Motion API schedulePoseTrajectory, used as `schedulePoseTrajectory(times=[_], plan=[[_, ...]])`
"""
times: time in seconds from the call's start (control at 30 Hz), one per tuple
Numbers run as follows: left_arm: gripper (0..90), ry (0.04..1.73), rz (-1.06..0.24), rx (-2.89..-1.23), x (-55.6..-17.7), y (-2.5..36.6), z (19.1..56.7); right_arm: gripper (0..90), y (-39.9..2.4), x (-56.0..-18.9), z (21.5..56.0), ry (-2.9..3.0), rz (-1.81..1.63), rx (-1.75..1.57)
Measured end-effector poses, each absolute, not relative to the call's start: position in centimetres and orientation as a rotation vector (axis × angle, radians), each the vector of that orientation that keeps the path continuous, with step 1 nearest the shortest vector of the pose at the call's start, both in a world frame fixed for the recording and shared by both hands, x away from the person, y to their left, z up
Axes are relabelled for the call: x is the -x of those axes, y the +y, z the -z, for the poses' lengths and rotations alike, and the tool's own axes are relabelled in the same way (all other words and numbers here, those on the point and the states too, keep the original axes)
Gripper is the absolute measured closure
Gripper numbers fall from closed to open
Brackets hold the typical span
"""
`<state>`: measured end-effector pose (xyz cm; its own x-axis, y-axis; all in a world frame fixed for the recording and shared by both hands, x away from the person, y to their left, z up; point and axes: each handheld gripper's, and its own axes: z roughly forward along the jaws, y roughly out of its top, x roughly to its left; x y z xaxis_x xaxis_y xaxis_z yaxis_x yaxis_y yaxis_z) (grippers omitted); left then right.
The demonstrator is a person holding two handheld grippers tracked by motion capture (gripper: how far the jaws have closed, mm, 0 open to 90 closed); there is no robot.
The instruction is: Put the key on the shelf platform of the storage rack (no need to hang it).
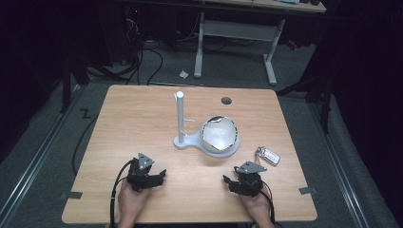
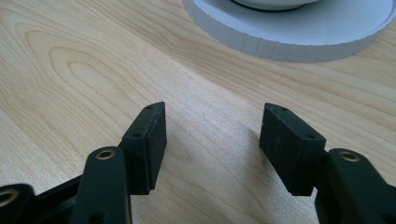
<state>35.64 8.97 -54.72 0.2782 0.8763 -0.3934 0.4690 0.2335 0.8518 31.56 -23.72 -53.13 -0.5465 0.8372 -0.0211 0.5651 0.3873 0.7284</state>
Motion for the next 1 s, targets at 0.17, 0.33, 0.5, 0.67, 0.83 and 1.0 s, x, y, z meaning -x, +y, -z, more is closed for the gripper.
schedulePoseTrajectory(times=[0.17, 0.33, 0.5, 0.67, 0.83, 1.0], plan=[[22.6, 1.356, -0.449, -1.402, -35.64, 8.97, 54.72, 41.1, -23.73, -31.56, 53.13, 2.263, -0.963, -1.215], [22.6, 1.356, -0.448, -1.401, -35.64, 8.97, 54.72, 41.1, -23.74, -31.57, 53.13, 2.263, -0.963, -1.215], [22.6, 1.356, -0.449, -1.402, -35.65, 8.98, 54.72, 41.1, -23.73, -31.57, 53.13, 2.264, -0.964, -1.216], [22.6, 1.356, -0.448, -1.402, -35.65, 8.97, 54.72, 41.1, -23.73, -31.56, 53.13, 2.263, -0.963, -1.216], [22.6, 1.356, -0.448, -1.402, -35.66, 8.97, 54.72, 41.2, -23.73, -31.56, 53.13, 2.263, -0.964, -1.216], [22.6, 1.356, -0.448, -1.401, -35.66, 8.97, 54.71, 44.6, -23.76, -31.42, 53.12, 2.257, -0.967, -1.223]])
